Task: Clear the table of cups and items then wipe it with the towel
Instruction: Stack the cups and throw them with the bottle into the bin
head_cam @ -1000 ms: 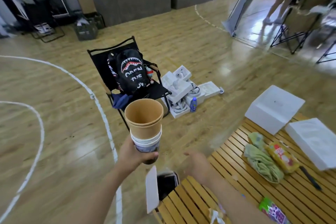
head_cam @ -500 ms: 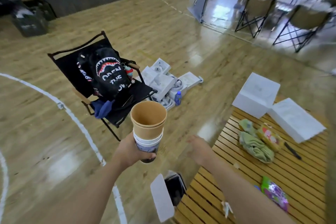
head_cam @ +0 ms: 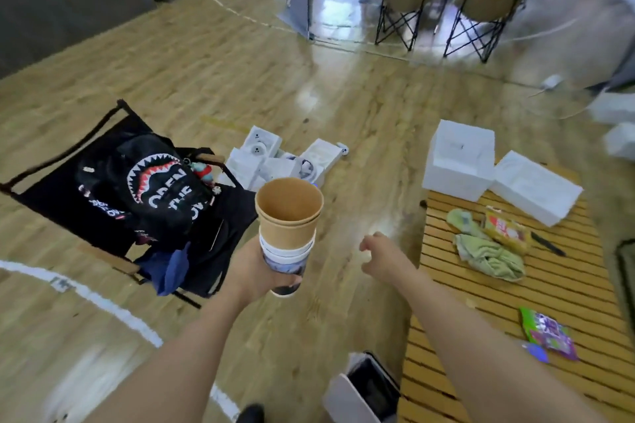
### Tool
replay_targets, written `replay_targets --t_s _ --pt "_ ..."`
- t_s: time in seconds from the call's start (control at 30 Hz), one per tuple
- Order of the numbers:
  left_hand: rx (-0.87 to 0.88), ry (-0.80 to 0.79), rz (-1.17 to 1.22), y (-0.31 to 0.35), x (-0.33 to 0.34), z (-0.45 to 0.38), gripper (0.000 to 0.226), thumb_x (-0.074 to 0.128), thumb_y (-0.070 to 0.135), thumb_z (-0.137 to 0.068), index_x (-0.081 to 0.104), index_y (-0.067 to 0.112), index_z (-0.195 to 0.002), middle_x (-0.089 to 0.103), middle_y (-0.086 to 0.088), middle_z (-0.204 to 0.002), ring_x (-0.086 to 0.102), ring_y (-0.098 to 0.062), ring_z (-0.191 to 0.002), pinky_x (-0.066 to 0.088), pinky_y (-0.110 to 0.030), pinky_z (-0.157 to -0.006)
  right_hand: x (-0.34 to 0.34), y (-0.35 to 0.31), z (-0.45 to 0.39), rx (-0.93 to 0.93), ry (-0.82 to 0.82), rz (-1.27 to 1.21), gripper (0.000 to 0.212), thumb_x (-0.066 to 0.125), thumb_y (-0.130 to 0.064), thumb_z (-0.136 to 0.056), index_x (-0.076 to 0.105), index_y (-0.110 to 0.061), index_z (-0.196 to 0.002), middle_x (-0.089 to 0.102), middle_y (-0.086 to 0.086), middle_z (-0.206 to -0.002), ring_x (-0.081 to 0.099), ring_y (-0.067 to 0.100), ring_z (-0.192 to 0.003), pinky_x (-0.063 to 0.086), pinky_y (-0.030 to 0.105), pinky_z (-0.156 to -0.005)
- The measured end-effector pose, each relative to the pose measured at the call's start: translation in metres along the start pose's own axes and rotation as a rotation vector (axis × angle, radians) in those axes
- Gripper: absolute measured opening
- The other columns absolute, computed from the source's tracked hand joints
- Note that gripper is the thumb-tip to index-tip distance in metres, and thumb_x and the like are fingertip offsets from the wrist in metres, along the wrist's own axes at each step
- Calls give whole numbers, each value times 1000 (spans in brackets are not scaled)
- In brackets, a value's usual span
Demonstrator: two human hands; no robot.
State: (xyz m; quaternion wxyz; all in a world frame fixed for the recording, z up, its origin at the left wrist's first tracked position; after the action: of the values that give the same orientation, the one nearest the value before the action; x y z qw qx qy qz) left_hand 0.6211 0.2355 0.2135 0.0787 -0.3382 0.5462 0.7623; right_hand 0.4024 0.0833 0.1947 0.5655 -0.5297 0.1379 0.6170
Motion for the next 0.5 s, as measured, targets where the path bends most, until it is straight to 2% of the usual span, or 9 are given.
replay_targets --t_s 0.03,0.1,0.13,0.2,0.23,0.27,0.33,0.4,0.5 --pt "13 -25 -2 -4 -5 -14 72 98 30 -48 55 37 -106 66 17 -106 62 -8 -98 45 -18 -80 4 -5 -5 44 24 -27 48 71 -11 -84 58 -11 -130 50 7 -132 55 26 -117 49 37 -99" --pt "29 -68 -4 -10 -12 -36 69 97 29 -48 56 40 -101 65 21 -101 63 -6 -94 46 -17 -75 13 -15 -10 105 63 -77 40 69 -14 -87 60 -12 -126 52 6 -129 56 25 -113 51 37 -97" --pt "40 -100 -16 -12 -16 -47 66 97 29 -47 57 41 -99 66 24 -99 64 -5 -92 47 -15 -73 17 -19 -12 120 88 -91 34 66 -15 -88 62 -13 -122 52 5 -127 57 24 -111 51 35 -95" --pt "80 -188 -45 -13 -20 -69 66 96 29 -47 62 36 -104 69 21 -100 66 -5 -93 51 -20 -76 23 -22 -15 171 152 -114 27 63 -16 -90 63 -15 -117 52 4 -125 57 22 -108 49 28 -89" --pt "100 -228 -51 -11 -21 -81 70 97 29 -47 63 33 -108 69 20 -101 65 -1 -92 51 -20 -77 25 -22 -15 206 177 -123 26 64 -16 -91 63 -16 -117 52 3 -125 58 21 -107 47 25 -86" --pt "117 -261 -53 -7 -21 -92 73 97 29 -46 62 33 -110 67 24 -101 64 7 -90 50 -13 -74 27 -21 -15 238 194 -127 28 65 -15 -90 63 -15 -118 52 2 -125 58 20 -106 46 24 -84" --pt "150 -319 -73 4 -15 -112 74 97 31 -44 60 36 -108 64 31 -94 59 21 -85 43 0 -63 27 -14 -12 298 198 -118 33 68 -14 -89 62 -15 -121 52 3 -124 58 20 -104 47 26 -85" --pt "168 -393 -101 16 -1 -131 69 97 33 -43 61 39 -101 66 34 -87 58 23 -81 41 -1 -59 24 -1 -8 365 193 -106 32 68 -14 -89 61 -15 -120 52 3 -122 58 21 -104 48 29 -87" --pt "227 -497 -115 39 26 -159 66 96 33 -42 62 43 -97 68 34 -87 61 19 -81 44 -6 -62 9 27 -8 461 212 -112 23 67 -16 -88 62 -16 -111 51 3 -115 58 23 -99 50 32 -84"
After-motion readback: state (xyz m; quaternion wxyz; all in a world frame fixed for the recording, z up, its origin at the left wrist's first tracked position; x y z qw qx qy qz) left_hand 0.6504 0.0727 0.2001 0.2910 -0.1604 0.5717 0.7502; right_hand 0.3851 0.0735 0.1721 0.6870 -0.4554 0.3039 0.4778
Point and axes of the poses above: each hand's wrist, its own z-axis away from the middle knuckle, its own x-axis out of the palm, y = z × x, the point moved 2 cm from there along -z, towards the middle knuckle
